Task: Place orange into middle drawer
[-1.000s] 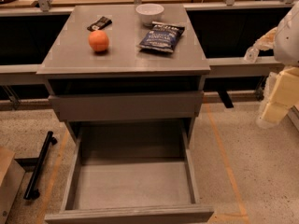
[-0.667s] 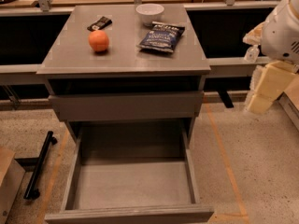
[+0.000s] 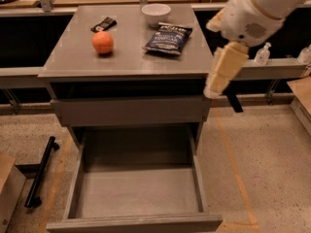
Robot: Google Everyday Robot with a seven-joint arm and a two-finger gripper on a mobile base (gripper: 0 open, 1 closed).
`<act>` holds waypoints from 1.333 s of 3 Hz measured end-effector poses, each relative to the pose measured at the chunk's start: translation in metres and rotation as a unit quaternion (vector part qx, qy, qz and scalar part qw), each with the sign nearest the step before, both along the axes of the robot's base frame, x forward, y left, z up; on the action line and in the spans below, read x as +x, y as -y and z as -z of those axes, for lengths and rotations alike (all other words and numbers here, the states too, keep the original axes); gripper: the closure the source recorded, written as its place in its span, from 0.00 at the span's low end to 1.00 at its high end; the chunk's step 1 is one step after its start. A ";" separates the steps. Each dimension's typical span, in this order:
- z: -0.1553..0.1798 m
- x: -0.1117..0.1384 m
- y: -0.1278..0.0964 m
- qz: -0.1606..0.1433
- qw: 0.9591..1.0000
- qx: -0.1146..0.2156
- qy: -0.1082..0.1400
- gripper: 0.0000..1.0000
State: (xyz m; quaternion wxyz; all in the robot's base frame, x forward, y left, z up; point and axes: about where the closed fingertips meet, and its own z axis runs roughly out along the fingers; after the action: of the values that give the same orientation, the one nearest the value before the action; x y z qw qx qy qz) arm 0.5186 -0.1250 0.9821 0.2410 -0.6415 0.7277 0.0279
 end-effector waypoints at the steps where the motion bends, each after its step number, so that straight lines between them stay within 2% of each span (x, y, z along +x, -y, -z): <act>1: -0.015 0.035 -0.060 -0.057 0.997 0.054 0.013 0.00; 2: -0.015 0.035 -0.060 -0.057 0.997 0.054 0.013 0.00; 3: -0.019 0.037 -0.063 -0.055 0.996 0.059 0.027 0.00; 4: -0.021 0.063 -0.100 -0.100 0.993 0.056 0.041 0.00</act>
Offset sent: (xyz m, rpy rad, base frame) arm 0.0302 0.0521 0.0094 0.0920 -0.0152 0.1008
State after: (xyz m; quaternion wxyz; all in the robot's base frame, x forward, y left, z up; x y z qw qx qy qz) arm 0.5814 -0.0253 1.0033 0.3026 -0.6969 0.6468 0.0665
